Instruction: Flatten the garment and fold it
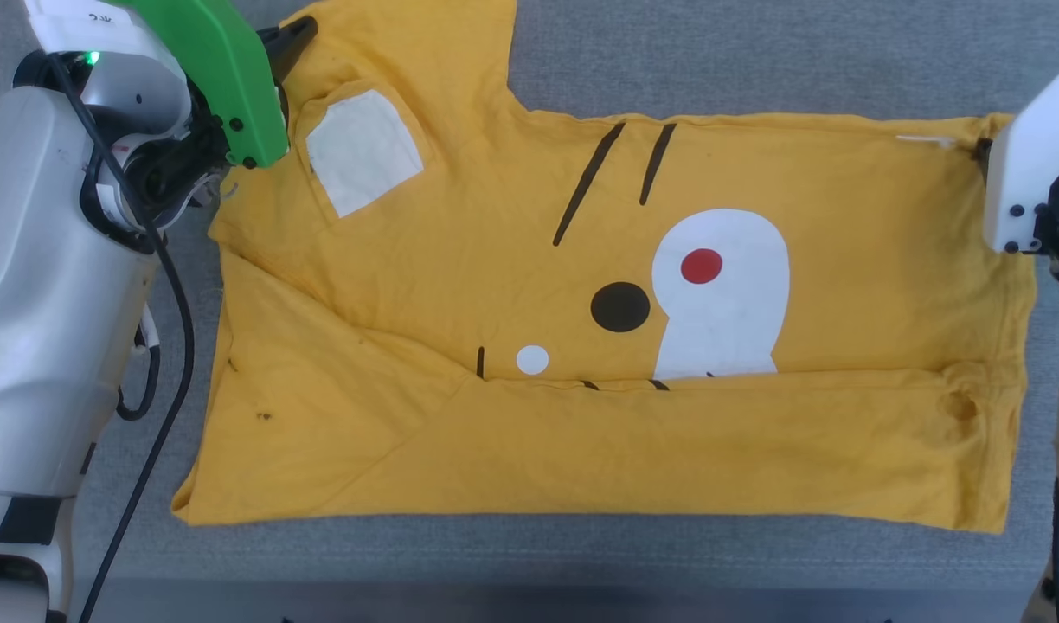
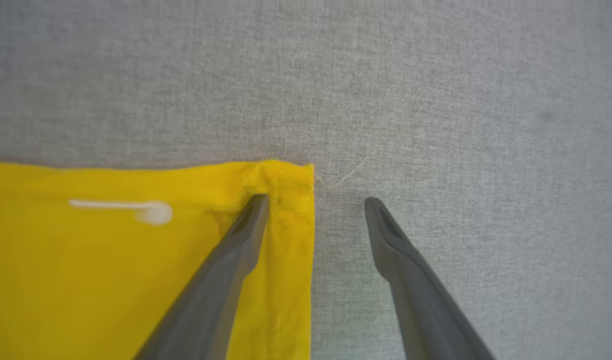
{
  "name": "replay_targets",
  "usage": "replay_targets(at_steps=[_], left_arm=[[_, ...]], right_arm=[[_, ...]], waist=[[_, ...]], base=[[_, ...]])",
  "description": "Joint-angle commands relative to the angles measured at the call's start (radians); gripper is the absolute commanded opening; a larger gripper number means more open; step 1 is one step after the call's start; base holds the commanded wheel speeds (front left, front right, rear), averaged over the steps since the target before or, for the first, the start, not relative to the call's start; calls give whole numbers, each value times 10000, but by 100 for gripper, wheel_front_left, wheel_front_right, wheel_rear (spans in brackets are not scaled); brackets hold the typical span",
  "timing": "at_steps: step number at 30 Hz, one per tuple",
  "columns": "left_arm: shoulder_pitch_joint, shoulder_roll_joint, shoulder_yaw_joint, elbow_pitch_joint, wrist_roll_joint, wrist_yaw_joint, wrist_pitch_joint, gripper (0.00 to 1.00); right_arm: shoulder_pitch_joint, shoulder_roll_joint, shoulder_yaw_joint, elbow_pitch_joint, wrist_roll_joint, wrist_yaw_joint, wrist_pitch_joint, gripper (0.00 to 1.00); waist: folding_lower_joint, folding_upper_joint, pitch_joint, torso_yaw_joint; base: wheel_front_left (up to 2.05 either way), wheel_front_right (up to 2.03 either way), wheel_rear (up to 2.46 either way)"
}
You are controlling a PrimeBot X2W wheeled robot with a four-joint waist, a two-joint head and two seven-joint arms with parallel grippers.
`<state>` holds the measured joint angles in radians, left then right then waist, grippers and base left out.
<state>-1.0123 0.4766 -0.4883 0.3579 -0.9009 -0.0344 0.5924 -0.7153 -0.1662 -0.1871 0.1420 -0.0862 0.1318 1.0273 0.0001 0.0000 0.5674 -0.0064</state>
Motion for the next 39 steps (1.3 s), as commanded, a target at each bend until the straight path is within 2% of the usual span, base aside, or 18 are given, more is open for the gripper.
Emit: replay_targets(at_steps=[1, 4, 5, 6, 7, 14, 15, 16, 19, 28, 36, 39], left_arm=[[159, 90, 22, -74, -39, 6, -43, 0], [187, 110, 23, -192, -59, 8, -53, 0], [198, 110, 28, -208, -73, 6, -61, 0], [206, 119, 24, -226, -70, -1, -77, 0], [212, 122, 29, -237, -70, -11, -108, 0], [576, -13, 525, -330, -636, 10, -572, 0], [697, -1, 601, -362, -724, -7, -646, 0], [1227, 77, 812, -636, -994, -76, -879, 0], [1900, 96, 928, -985, -1211, -24, -1057, 0], [4580, 286, 1005, -1918, -1702, 702, -1181, 0], [6658, 405, 1403, -2458, -2049, 1391, -1731, 0], [7274, 243, 1454, -2335, -2261, 1510, -1879, 0]], right_arm=[[-67, -1, 114, 218, -10, -11, 80, 100], [9, 5, 306, 484, 104, -11, 191, 100], [21, 33, 283, 538, 176, -11, 248, 94], [20, 73, 225, 575, 259, -11, 275, 29], [10, 81, 198, 598, 283, -11, 292, 0], [12, -2, -129, 427, 593, -11, -500, 0], [101, -43, -149, 415, 641, -11, -642, 0], [463, -135, -384, 315, 834, -11, -1081, 0], [910, -160, -660, 244, 1052, -11, -1445, 0], [2854, 105, -924, 312, 1809, -11, -1971, 0], [4041, 465, -945, 414, 2080, -11, -2204, 0], [4409, 622, -983, 489, 2124, -11, -2241, 0]], waist=[[-1, 0, 150, 134], [-1, 0, 199, 172], [-1, 0, 187, 173], [-1, 0, 158, 176], [-1, 0, 119, 173], [-1, 0, -831, 148], [-1, 0, -1059, 155], [-1, 0, -1763, 188], [-1, 0, -2398, 259], [-1, 0, -3750, 265], [-1, 0, -4017, 186], [-1, 0, -3983, 194]], base=[[0, 0, 0], [0, 0, 0], [0, 0, 0], [0, 0, 0], [0, 0, 0], [0, 0, 0], [0, 0, 0], [0, 0, 0], [0, 0, 0], [0, 0, 0], [0, 0, 0], [0, 0, 0]])
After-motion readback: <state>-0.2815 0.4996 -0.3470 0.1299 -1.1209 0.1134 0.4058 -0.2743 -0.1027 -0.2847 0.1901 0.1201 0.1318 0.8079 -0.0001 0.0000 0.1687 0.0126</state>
